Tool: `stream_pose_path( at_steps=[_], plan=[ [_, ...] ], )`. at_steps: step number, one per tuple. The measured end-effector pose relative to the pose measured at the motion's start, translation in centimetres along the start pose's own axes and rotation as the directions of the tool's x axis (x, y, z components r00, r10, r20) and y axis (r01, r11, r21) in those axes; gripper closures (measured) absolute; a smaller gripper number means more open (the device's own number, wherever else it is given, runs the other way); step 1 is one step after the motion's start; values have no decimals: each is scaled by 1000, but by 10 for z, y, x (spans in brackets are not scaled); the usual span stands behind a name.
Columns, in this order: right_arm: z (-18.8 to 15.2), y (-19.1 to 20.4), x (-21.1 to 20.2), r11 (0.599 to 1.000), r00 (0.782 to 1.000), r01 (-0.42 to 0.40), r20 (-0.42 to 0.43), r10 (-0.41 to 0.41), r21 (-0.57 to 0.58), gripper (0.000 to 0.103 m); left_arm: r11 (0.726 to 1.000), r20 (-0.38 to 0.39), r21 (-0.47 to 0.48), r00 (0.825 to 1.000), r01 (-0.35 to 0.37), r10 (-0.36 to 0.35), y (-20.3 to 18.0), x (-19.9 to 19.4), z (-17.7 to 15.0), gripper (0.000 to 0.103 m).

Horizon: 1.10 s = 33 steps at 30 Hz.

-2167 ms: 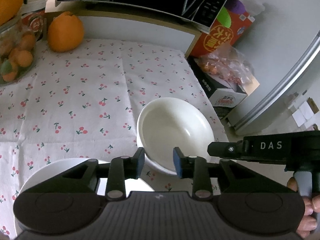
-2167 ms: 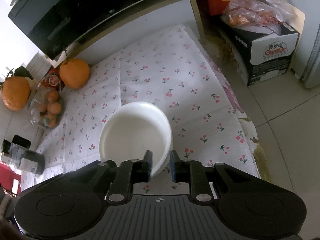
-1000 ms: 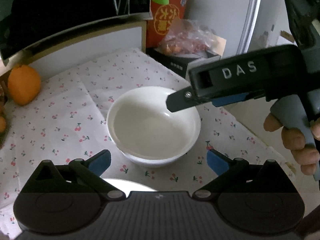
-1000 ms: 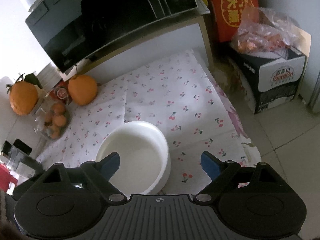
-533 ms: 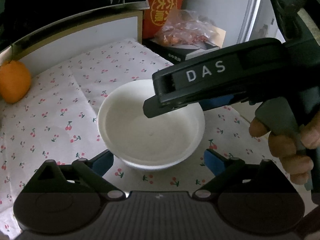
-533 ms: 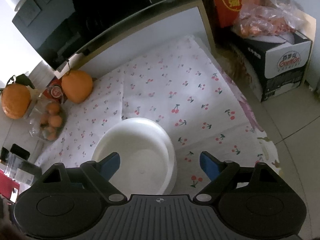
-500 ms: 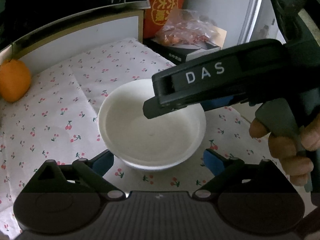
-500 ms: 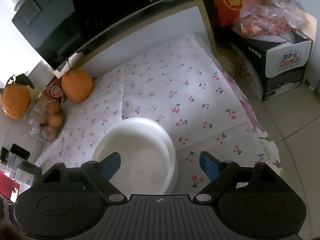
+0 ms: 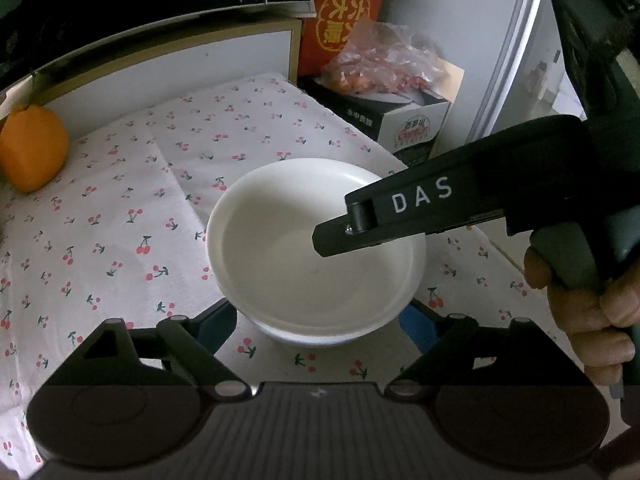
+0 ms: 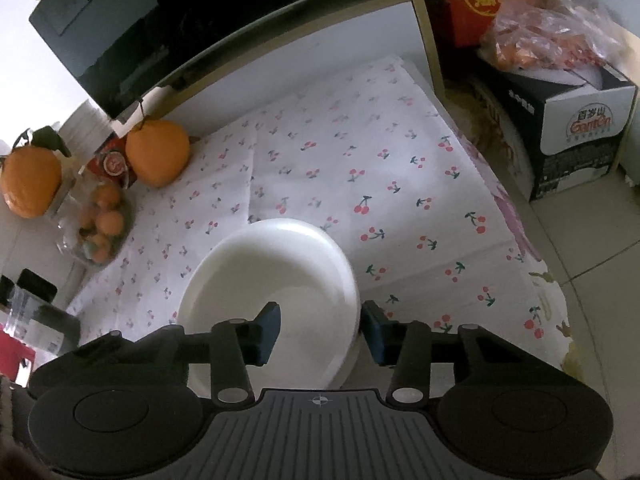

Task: Organize plates and bowls
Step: 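Lift and carry the white bowl with the right gripper over the plate stack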

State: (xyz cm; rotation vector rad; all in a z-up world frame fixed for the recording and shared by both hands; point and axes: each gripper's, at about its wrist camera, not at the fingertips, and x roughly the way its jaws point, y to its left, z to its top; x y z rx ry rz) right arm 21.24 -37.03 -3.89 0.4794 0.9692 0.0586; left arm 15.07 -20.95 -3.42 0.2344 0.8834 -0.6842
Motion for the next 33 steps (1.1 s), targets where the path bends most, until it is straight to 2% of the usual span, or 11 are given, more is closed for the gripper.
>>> stream_pose_path(
  at_steps=[11, 22, 33],
  plan=[
    [1, 12, -26, 999, 999, -5, 40, 7, -40, 60, 1000, 54, -9, 999, 4, -4, -3, -21, 2, 16],
    [-4, 38, -62, 996, 997, -29, 68, 35, -81, 60, 999, 119, 8, 992, -39, 38, -13, -64, -1, 16],
    [-21, 74, -83, 991, 996, -69, 52, 76, -114, 60, 999, 124, -45, 992, -29, 35, 3, -100, -16, 16]
  ],
)
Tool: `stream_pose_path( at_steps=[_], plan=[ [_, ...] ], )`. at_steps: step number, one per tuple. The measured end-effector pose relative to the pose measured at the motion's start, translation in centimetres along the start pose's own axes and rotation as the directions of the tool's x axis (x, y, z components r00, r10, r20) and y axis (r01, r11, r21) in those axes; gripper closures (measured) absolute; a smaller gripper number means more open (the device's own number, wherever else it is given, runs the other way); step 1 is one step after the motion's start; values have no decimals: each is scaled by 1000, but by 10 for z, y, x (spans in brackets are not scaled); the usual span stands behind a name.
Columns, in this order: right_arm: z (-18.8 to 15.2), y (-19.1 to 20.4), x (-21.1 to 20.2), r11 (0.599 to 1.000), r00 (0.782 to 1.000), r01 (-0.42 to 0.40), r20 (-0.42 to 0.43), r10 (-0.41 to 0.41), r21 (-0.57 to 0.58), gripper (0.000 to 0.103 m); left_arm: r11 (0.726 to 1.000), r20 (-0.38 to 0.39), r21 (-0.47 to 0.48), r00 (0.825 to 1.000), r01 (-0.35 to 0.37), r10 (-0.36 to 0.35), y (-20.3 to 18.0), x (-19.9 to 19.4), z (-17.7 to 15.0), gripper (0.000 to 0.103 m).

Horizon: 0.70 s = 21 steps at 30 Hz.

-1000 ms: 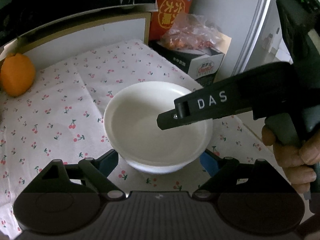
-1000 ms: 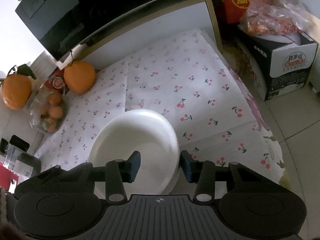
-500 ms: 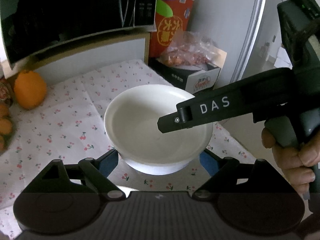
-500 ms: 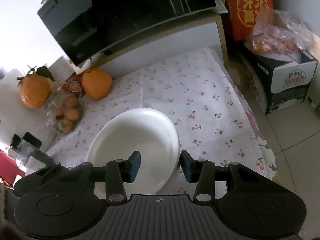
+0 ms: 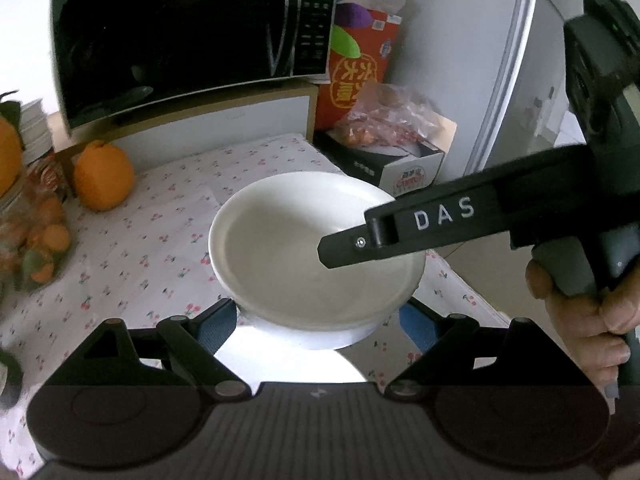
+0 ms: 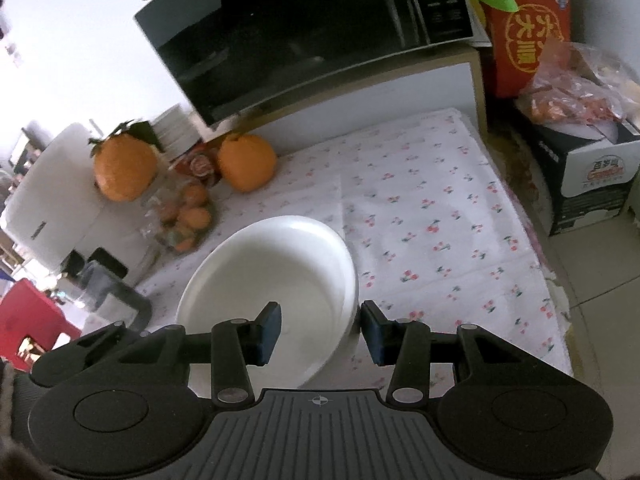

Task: Organize plates and bowls
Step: 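Lift and carry the white bowl with the right gripper over the plate stack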

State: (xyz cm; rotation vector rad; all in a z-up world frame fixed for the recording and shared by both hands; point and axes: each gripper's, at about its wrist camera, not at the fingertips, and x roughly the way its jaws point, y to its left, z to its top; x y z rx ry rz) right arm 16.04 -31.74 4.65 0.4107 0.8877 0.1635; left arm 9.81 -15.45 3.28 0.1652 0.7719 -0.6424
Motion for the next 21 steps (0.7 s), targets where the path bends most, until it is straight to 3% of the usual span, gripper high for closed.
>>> stream_pose_path(
  at_steps=[13, 21],
  plan=[
    [-24, 43, 8, 999, 996, -38, -85, 35, -34, 60, 987, -8, -154, 999, 36, -38, 36, -26, -26, 16],
    [-47, 55, 22, 996, 989, -18, -145, 5, -86, 60, 991, -40, -131, 999, 28, -33, 36, -28, -49, 16]
  ],
)
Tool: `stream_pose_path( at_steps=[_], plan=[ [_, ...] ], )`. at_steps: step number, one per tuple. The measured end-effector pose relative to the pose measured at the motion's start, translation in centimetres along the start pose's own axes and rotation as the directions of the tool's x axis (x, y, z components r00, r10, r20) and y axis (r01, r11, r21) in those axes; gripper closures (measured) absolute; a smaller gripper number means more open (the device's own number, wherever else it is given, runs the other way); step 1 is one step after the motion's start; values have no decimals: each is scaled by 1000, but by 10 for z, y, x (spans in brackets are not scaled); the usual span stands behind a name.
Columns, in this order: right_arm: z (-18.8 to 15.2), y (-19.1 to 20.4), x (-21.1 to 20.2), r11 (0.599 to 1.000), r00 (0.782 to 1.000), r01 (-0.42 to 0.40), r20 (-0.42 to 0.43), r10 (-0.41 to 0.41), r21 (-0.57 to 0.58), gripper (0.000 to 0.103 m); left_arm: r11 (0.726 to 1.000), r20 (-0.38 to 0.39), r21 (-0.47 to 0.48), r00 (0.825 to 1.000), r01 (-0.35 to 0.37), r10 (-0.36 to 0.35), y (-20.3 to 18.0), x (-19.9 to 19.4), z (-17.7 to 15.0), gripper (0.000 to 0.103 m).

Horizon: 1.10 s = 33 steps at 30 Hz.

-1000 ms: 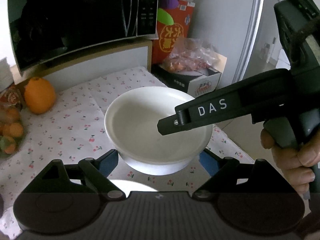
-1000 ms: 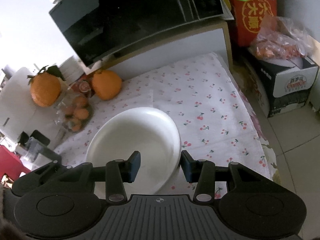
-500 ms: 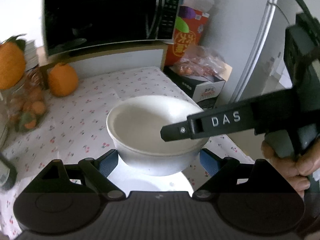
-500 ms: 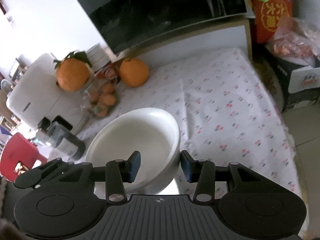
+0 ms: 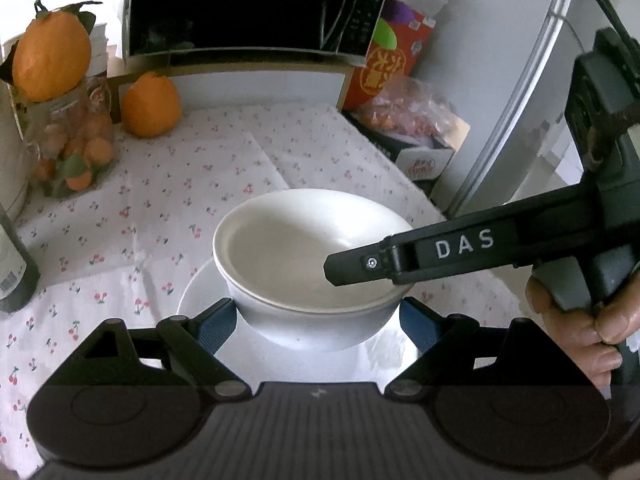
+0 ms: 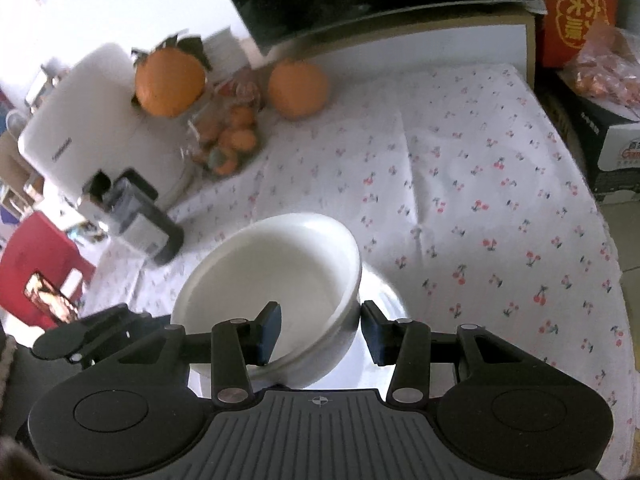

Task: Organize plates and bowls
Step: 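Lift and carry the white bowl with the right gripper over the plate stack, then lower the bowl onto the plates and open the right gripper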

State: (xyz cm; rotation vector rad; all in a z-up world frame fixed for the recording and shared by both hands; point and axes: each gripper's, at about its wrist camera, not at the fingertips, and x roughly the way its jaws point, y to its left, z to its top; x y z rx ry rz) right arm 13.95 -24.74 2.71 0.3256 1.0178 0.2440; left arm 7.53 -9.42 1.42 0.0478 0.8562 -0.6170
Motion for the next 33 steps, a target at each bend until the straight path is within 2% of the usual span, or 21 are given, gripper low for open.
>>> stream_pose_path(
  at_steps=[6, 13, 18, 22, 26, 33],
  plan=[
    [-17, 5, 15, 1000, 999, 15, -33, -15, -18, 60, 998, -21, 51, 999, -30, 31, 0, 3, -14, 16],
    [-27, 10, 21, 997, 999, 45, -19, -46, -60, 60, 993, 22, 98, 997, -71, 70, -5, 4, -30, 16],
    [-31, 12, 22, 995, 998, 59, -22, -60, -78, 60, 991, -23, 109, 997, -71, 74, -4, 10, -38, 17],
    [-31, 13, 22, 995, 998, 58, -21, -60, -82, 60, 991, -37, 111, 996, -78, 83, -3, 11, -39, 9],
    [-30, 10, 19, 997, 999, 51, -11, -52, -56, 46, 991, -33, 95, 995, -90, 93, 0, 8, -37, 6],
    [-24, 4, 14, 999, 999, 39, 11, -39, -7, 33, 995, -48, 68, 996, -76, 80, 5, 0, -35, 4]
  ],
)
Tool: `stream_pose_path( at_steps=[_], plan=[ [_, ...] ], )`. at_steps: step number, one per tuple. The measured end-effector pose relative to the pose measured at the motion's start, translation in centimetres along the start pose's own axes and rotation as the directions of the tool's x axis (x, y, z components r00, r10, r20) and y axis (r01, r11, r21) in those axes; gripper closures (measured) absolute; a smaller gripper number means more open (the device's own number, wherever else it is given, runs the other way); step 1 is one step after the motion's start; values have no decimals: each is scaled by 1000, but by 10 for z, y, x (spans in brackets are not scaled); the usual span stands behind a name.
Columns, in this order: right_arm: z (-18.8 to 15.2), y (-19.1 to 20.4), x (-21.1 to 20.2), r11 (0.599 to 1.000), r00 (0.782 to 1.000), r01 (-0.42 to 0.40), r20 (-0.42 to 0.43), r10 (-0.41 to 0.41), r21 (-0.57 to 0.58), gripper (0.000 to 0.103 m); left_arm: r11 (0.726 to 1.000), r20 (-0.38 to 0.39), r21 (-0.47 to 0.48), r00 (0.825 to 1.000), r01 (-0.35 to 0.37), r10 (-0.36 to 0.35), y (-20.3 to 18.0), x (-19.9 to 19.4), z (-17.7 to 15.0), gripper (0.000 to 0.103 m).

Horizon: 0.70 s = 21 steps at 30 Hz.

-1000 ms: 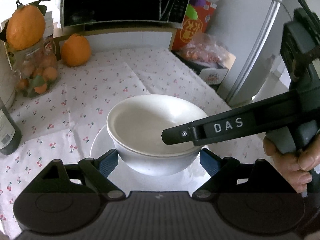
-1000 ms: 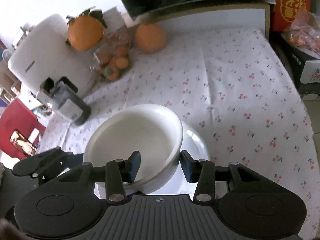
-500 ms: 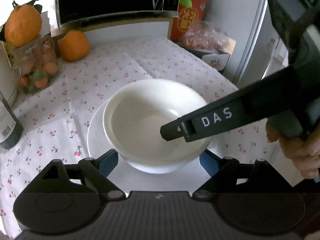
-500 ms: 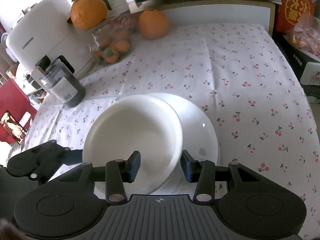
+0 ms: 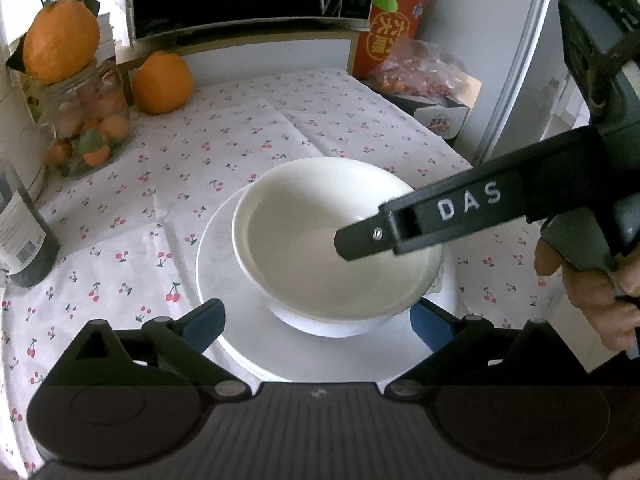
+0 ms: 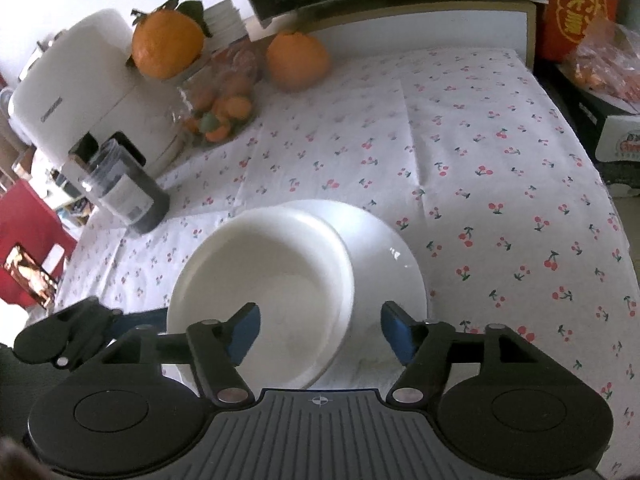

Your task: Organize plates and bowls

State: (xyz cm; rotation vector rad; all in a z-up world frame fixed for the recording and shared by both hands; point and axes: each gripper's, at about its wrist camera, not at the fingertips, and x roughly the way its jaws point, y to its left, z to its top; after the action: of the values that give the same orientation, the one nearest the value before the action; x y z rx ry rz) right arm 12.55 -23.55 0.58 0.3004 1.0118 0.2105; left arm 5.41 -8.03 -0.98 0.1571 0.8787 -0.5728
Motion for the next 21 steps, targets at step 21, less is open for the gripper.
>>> stream_pose_path(
  at_steps=[21],
  plan=[
    [1, -22, -62, 999, 995, -15, 95, 11, 42, 10, 988, -17, -147, 999, 48, -51, -1, -47, -3, 0]
  ],
)
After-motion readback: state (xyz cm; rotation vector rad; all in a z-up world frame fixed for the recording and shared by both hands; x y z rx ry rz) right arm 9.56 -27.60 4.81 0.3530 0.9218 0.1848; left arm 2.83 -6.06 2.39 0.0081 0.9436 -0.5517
